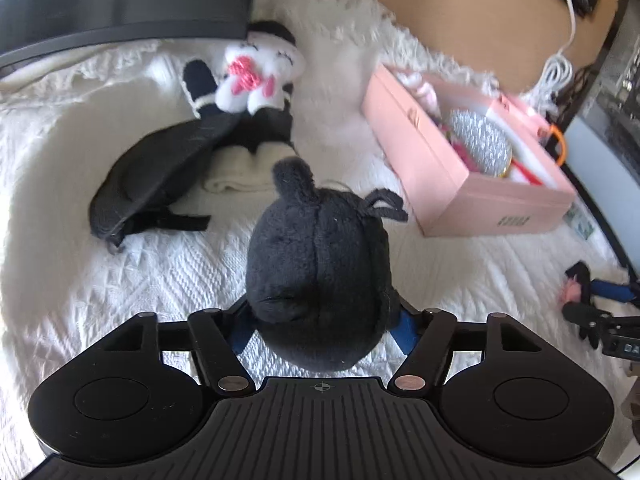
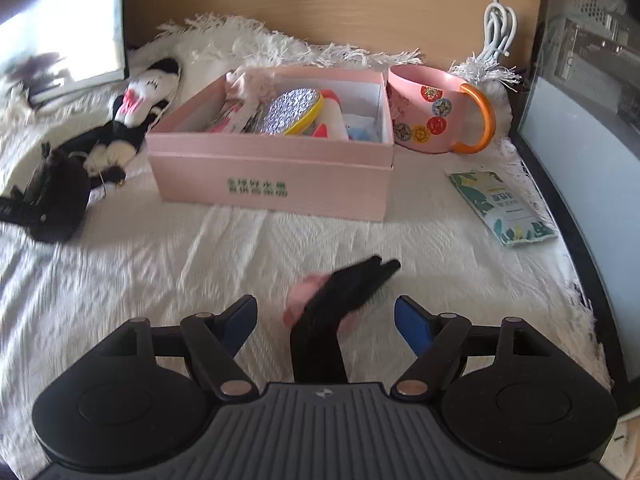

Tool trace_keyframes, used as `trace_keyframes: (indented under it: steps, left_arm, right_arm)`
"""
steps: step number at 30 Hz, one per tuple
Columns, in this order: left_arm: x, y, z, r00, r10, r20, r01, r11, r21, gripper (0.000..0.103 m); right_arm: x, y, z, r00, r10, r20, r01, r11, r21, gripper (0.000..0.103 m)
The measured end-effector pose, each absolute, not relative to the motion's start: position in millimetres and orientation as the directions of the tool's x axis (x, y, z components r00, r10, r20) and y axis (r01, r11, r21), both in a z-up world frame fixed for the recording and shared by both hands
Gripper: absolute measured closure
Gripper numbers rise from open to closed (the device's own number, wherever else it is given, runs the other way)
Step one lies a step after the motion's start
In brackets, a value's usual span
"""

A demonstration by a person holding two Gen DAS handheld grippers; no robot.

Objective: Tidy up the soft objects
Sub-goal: 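Carry the black plush into the pink box while the right tool grasps the pink-black clip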

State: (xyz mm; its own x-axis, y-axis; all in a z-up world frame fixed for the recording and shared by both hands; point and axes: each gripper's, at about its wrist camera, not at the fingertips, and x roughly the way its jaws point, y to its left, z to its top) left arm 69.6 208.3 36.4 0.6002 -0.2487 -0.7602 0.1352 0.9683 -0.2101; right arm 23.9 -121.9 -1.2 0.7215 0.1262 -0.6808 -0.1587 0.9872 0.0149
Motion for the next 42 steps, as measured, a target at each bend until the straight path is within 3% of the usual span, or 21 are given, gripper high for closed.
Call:
trace_keyframes:
  steps: [3,6,9,19,25,30,37,40,42]
  left_arm:
    - [63.9,211.3,41.8,0.635,-0.249,-0.732,0.138,0.968,-0.209,0.032]
    - [66.3,213.1,41.2,0.636,-0.247,-0.731,0.127,0.968,-0.217,0.032]
    - [70.4,211.5,39.2,0.631,-0.238,-0.739,0.12,0.97,-0.21,0.033]
    - [42.5,171.7,59.8,0.608,-0.377,-0.698,0.324,0.921,-0.215,0.033]
    - [28.9,126.9,78.7,0.494,-0.544,-0.678,0.507,0.814,-0.283,0.033]
    - [55.1,97.2,100.8,0.441,-0.625,-0.644,0.555,0.754,-0.352,0.033]
    - [144.0,66.8,128.5,0.451,-0.664,-0.597,0.526,0.738,-0.423,0.032]
    - [191.4,57.8,102.8,0.414,-0.607,-0.678,0.426,0.787,-0.445,0.032]
    - [206.2,53.4,80.8,0.42,-0.501,-0.757,0.375,0.855,-0.358,0.032]
  right_arm:
    - [32.6,-123.3,-0.1,0.696,0.149,-0.703,-0.163,0.986,0.049,0.037]
    - [35.1,-121.7,-1.2,0.674,0.157,-0.722,-0.176,0.983,0.049,0.062]
    - [31.4,-118.8,0.5,0.666,0.156,-0.729,-0.189,0.981,0.037,0.067]
    - [-8.0,-113.8,33.1,0.69,0.172,-0.703,-0.257,0.966,-0.015,0.068]
    - [-34.8,-126.2,66.3,0.746,0.149,-0.649,-0.22,0.975,-0.03,0.068]
    - [-52.6,-136.4,86.8,0.786,0.101,-0.61,-0.165,0.985,-0.051,0.068]
    - [-64.8,-147.8,91.2,0.807,0.054,-0.589,-0.1,0.994,-0.047,0.068]
    - [-65.9,-148.5,86.0,0.804,0.028,-0.594,-0.077,0.995,-0.057,0.068]
    - [-67.6,-147.7,84.4,0.806,0.023,-0.591,-0.073,0.996,-0.06,0.068]
